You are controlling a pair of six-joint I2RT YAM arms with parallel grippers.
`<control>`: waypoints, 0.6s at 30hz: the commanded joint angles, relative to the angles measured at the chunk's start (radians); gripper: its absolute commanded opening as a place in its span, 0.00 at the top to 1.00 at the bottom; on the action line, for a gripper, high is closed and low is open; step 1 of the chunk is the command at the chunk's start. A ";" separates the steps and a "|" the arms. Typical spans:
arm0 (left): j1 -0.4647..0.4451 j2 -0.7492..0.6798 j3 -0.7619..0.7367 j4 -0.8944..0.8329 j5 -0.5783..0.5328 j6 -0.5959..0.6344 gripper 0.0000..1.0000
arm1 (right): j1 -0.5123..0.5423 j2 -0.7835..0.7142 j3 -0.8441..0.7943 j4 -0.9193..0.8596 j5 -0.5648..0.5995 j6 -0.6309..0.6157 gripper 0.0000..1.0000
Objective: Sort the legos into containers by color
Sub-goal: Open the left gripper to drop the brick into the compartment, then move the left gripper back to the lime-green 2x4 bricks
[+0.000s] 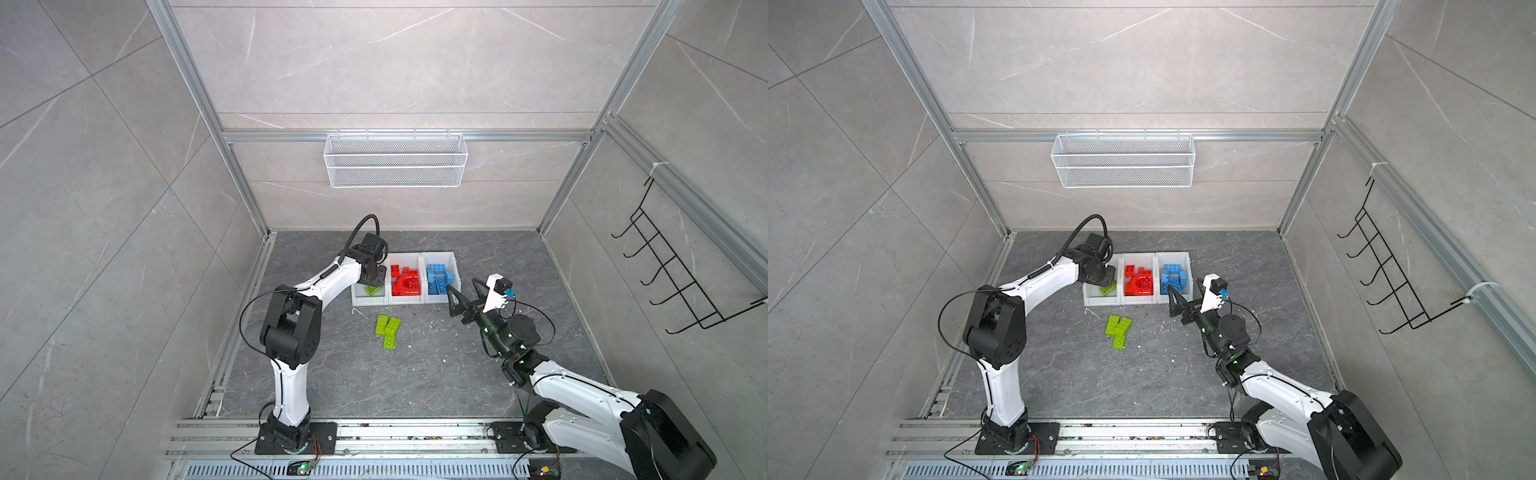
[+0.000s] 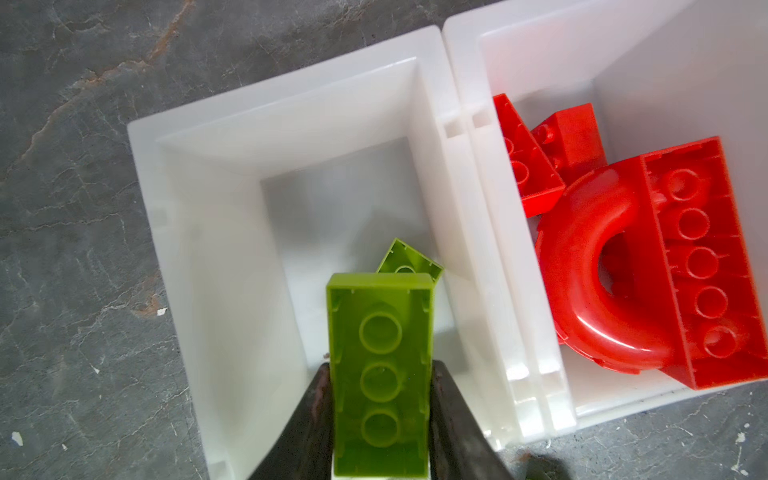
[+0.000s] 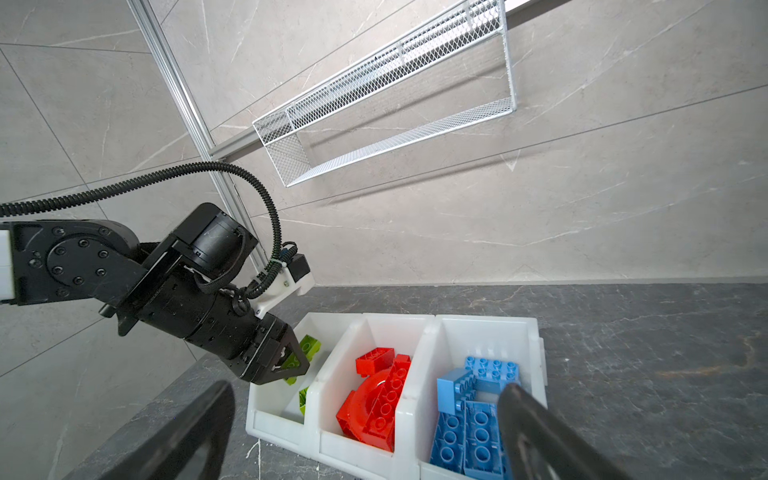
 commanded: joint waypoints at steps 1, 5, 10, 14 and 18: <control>0.003 0.005 0.047 -0.013 0.022 0.035 0.61 | -0.003 0.003 0.037 -0.013 -0.001 -0.022 0.00; 0.003 0.003 0.073 -0.049 0.013 0.048 0.49 | -0.003 0.004 0.038 -0.017 -0.004 -0.020 0.00; 0.002 -0.083 0.037 -0.065 0.005 0.034 0.38 | -0.003 0.013 0.040 -0.016 0.002 -0.016 0.00; -0.040 -0.185 -0.037 -0.088 0.028 0.006 0.35 | -0.003 0.024 0.044 -0.012 0.002 -0.012 0.00; -0.161 -0.250 -0.146 -0.108 -0.023 -0.024 0.34 | -0.003 0.035 0.048 -0.010 0.005 -0.013 0.00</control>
